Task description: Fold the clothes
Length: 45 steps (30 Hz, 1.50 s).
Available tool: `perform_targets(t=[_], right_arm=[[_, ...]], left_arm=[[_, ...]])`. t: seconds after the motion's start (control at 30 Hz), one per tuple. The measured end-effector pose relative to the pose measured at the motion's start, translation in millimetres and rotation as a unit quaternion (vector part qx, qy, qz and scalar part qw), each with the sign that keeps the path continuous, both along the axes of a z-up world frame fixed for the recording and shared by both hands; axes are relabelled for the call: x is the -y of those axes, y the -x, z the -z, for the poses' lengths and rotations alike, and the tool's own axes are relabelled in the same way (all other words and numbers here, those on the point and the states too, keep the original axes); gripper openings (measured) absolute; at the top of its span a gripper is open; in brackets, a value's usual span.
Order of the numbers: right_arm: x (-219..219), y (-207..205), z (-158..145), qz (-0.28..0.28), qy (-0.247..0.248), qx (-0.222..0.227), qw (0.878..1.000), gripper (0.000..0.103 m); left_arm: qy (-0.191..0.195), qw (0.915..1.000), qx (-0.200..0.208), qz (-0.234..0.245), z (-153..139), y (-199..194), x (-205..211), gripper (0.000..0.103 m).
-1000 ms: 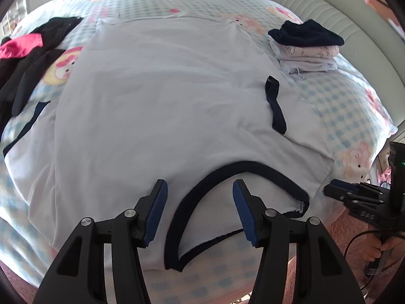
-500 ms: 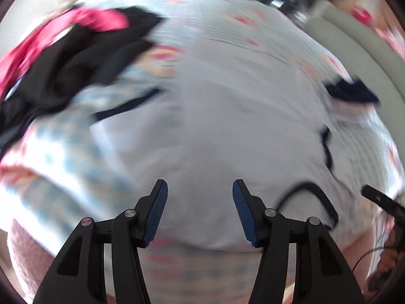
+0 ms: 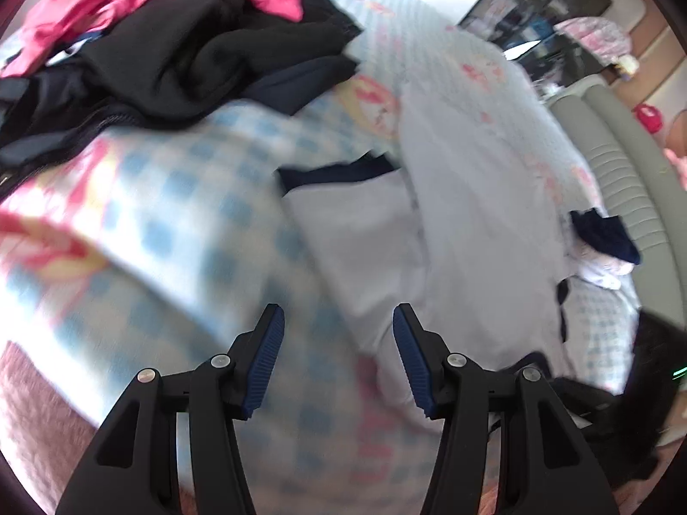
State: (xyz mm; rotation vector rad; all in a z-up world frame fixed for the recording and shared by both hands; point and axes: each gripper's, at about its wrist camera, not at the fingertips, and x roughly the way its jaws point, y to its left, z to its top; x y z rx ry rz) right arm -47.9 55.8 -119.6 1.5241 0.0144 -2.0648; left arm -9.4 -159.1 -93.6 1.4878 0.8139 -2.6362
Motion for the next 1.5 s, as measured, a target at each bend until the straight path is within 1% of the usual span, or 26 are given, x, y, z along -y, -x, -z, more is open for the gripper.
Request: perform_targets(t=[0.03, 0.1, 0.23, 0.27, 0.3, 0.33, 0.37, 0.4, 0.43, 0.5, 0.57, 0.67, 0.8, 0.83, 0.9, 0.97, 1.03, 1.13, 1.2, 1.23, 1.3, 1.33, 1.4, 1.43, 1.47, 1.5], right_arm=[[1.2, -0.6, 4.8, 0.004, -0.006, 0.006, 1.000, 0.039], [-1.1, -2.3, 8.2, 0.015, 0.000, 0.015, 1.000, 0.039], [-11.7, -3.5, -1.2, 0.034, 0.013, 0.019, 0.999, 0.039], [-15.3, -4.7, -4.1, 0.041, 0.013, 0.016, 0.999, 0.039], [-19.0, -5.9, -7.1, 0.048, 0.012, 0.014, 0.999, 0.039], [-24.1, -7.9, -10.1, 0.055, 0.014, 0.013, 0.998, 0.039], [-30.5, -10.2, -12.2, 0.062, 0.017, 0.015, 0.998, 0.039], [-37.1, -12.3, -13.6, 0.068, 0.021, 0.018, 0.997, 0.039], [-42.1, -13.7, -13.1, 0.073, 0.020, 0.020, 0.997, 0.039], [-44.9, -14.4, -9.4, 0.082, 0.004, 0.021, 0.996, 0.039], [-47.2, -14.8, -6.9, 0.089, -0.006, 0.021, 0.996, 0.039], [-50.2, -15.5, -9.1, 0.089, 0.003, 0.022, 0.996, 0.039], [-48.0, -15.8, -2.9, 0.084, -0.013, 0.023, 0.996, 0.039], [-48.7, -16.1, -1.5, 0.085, -0.013, 0.025, 0.996, 0.039], [-52.3, -17.0, -1.4, 0.087, -0.009, 0.025, 0.996, 0.039], [-58.4, -17.4, -6.4, 0.092, -0.012, 0.013, 0.996, 0.039], [-65.1, -15.8, -10.7, 0.104, -0.028, -0.004, 0.994, 0.039], [-80.6, -10.2, -13.5, 0.130, -0.023, -0.008, 0.991, 0.039], [-93.8, -7.5, -16.6, 0.154, -0.011, -0.011, 0.988, 0.039], [-97.1, -7.5, -19.5, 0.159, -0.011, -0.020, 0.987, 0.039], [-98.6, -8.4, -26.7, 0.155, -0.022, -0.041, 0.987, 0.039], [-98.4, -8.1, -31.0, 0.151, -0.029, -0.052, 0.987, 0.039], [-97.3, -5.2, -37.9, 0.146, -0.033, -0.067, 0.986, 0.039], [-95.9, -1.4, -38.2, 0.143, -0.026, -0.063, 0.987, 0.039], [-95.1, 2.9, -38.0, 0.139, -0.017, -0.057, 0.988, 0.040], [-92.7, 7.8, -37.4, 0.134, -0.008, -0.049, 0.990, 0.040]], left_arm=[[-0.005, 0.9999, -0.009, 0.003, -0.9, 4.5, 1.3, 0.054], [-0.007, 1.0000, -0.007, -0.001, 1.3, 17.1, 5.8, 0.054], [-0.016, 0.9998, -0.006, -0.013, 13.7, 36.9, 14.4, 0.053], [-0.014, 0.9997, -0.007, -0.017, 17.1, 40.8, 15.4, 0.042], [0.006, 0.9997, -0.014, -0.021, 16.9, 40.7, 13.6, 0.031], [0.024, 0.9992, -0.020, -0.025, 16.7, 40.7, 11.9, 0.016], [0.028, 0.9991, -0.022, -0.023, 16.4, 41.7, 11.3, 0.011], [0.019, 0.9991, -0.027, -0.025, 15.6, 41.0, 13.0, 0.008], [0.006, 0.9990, -0.032, -0.031, 14.4, 39.7, 17.1, 0.005], [0.004, 0.9982, -0.040, -0.044, 8.7, 32.3, 23.0, 0.002], [0.006, 0.9971, -0.051, -0.056, 1.4, 23.5, 29.1, 0.002], [0.005, 0.9959, -0.061, -0.066, -7.5, 12.6, 35.4, 0.002], [0.009, 0.9972, -0.050, -0.055, -4.2, 13.8, 31.9, 0.002], [0.009, 0.9975, -0.052, -0.048, -7.8, 12.6, 27.6, 0.002], [-0.013, 0.9966, -0.079, -0.018, -21.4, 11.1, 16.7, 0.002], [-0.048, 0.9919, -0.115, 0.024, -40.4, 13.5, -2.2, 0.002], [-0.080, 0.9861, -0.127, 0.070, -50.6, 23.3, -30.7, 0.002], [-0.078, 0.9837, -0.109, 0.119, -39.6, 40.3, -75.2, 0.002], [-0.087, 0.9837, -0.076, 0.137, -14.1, 52.2, -98.0, 0.002], [-0.096, 0.9839, -0.046, 0.144, 6.2, 57.9, -107.9, 0.002], [-0.082, 0.9842, -0.016, 0.156, 26.6, 60.6, -119.7, 0.002], [-0.075, 0.9844, -0.010, 0.159, 32.3, 58.6, -123.9, 0.002], [-0.083, 0.9834, -0.010, 0.161, 34.9, 53.6, -124.2, 0.004], [-0.096, 0.9818, -0.015, 0.163, 31.6, 50.1, -120.7, 0.010], [-0.109, 0.9799, -0.020, 0.166, 28.2, 46.5, -117.2, 0.027], [-0.122, 0.9778, -0.025, 0.168, 24.9, 43.0, -113.6, 0.037]])
